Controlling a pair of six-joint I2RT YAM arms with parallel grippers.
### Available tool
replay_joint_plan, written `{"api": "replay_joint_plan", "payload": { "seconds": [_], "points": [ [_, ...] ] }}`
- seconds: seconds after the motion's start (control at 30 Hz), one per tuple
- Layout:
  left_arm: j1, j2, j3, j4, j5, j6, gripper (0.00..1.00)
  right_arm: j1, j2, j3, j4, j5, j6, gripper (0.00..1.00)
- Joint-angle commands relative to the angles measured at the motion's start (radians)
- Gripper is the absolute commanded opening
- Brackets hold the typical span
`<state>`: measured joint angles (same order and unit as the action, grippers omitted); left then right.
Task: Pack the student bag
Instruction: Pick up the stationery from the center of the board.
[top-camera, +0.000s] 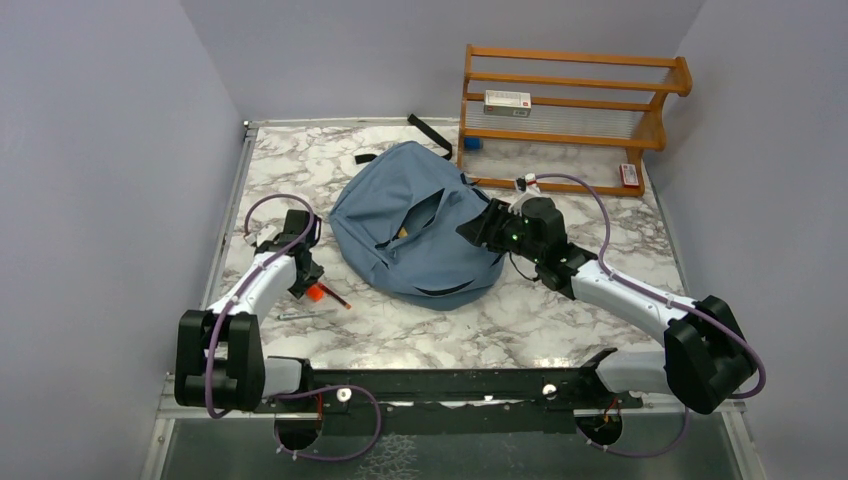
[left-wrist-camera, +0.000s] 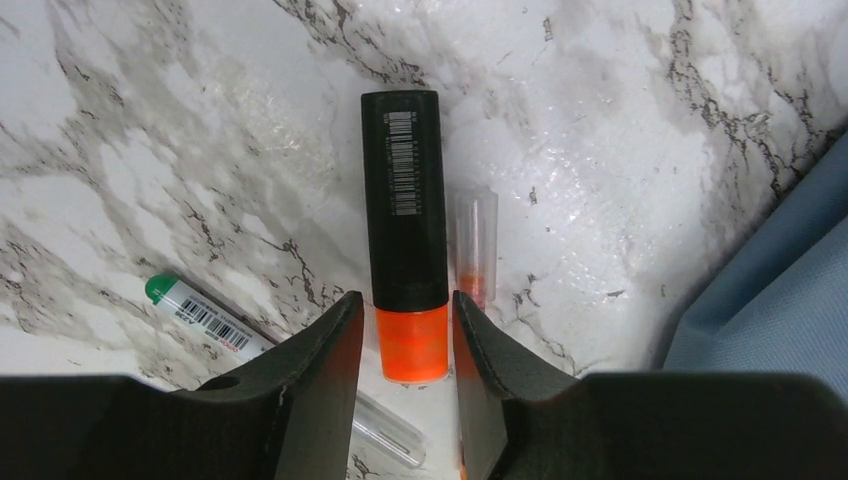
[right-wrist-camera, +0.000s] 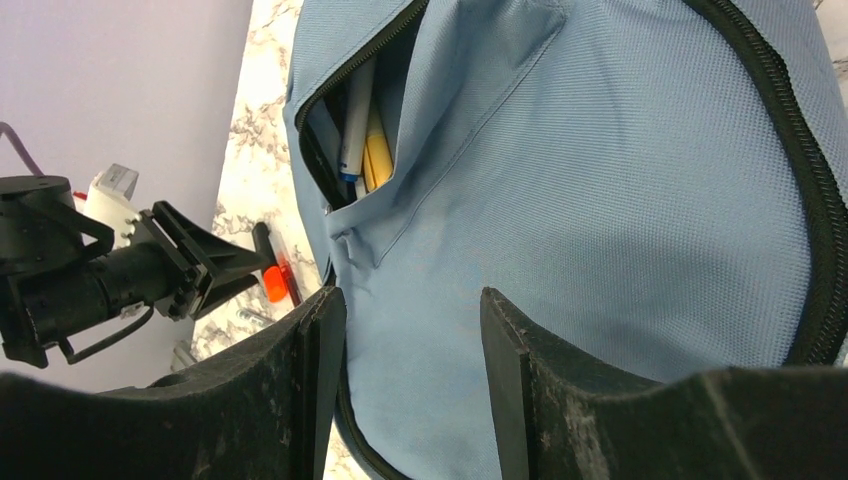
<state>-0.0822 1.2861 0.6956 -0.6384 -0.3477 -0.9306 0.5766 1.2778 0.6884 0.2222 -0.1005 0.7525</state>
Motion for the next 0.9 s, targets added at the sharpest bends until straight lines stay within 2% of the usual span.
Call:
{"api": "replay_joint_plan", "payload": {
  "seconds": [0.0, 0.37, 0.57, 0.77, 0.83, 0.87],
  "points": [
    [0.014, 0.015, -0.023, 0.011, 0.022, -0.034, 0.4, 0.002, -0.008, -0.011, -0.007, 0.027, 0.007, 0.56],
    [0.022, 0.083, -0.035, 0.055, 0.032, -0.032, 0.39, 0.003, -0.005, -0.004, -0.015, 0.024, 0.007, 0.56],
    [0.025, 0.061, -0.046, 0.067, 0.033, -0.028, 0.19, 0.002, -0.012, -0.005, -0.017, 0.025, 0.011, 0.56],
    [0.032, -0.119, 0.027, 0.008, -0.043, -0.037, 0.14, 0.002, -0.021, 0.017, -0.026, 0.034, -0.005, 0.56],
    [0.031, -0.173, 0.078, 0.012, -0.058, -0.001, 0.12, 0.002, -0.021, 0.032, -0.032, 0.029, -0.012, 0.56],
    [0.031, -0.189, 0.106, 0.03, -0.051, 0.042, 0.07, 0.003, -0.019, 0.038, -0.032, 0.024, -0.015, 0.56]
  ]
}}
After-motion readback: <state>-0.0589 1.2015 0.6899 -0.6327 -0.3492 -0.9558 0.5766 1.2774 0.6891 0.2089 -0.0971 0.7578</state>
